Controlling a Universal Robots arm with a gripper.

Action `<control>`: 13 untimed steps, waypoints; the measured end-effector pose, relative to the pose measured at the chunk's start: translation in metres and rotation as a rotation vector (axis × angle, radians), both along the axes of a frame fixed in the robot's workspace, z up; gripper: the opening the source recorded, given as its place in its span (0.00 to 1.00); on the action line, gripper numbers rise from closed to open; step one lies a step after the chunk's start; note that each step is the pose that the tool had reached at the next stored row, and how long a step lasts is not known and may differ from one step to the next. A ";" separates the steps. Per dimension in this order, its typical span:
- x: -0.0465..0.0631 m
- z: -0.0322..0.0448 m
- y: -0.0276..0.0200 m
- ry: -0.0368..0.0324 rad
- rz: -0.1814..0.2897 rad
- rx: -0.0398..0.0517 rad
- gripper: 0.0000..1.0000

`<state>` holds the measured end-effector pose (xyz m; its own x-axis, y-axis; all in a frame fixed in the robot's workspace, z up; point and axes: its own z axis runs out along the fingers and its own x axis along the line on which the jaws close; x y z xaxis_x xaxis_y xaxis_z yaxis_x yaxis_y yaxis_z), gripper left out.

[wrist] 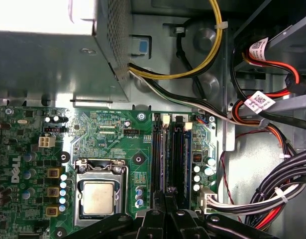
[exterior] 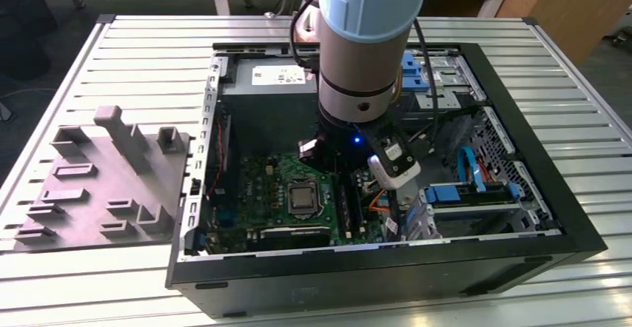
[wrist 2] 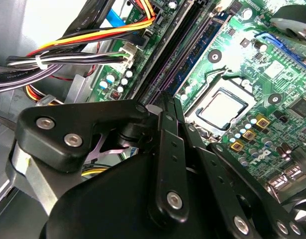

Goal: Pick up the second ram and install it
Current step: 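Insert the second ram into the second slot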

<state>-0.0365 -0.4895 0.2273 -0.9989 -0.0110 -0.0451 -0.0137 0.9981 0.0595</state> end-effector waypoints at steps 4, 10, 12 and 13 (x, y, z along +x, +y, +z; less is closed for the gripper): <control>0.000 -0.0001 0.0000 -0.0001 -0.011 0.0001 0.11; 0.001 0.0000 0.0000 0.0000 -0.029 0.0000 0.11; 0.001 -0.0002 0.0000 0.0000 -0.030 -0.0002 0.11; 0.001 -0.0005 0.0001 -0.0001 -0.030 0.0000 0.11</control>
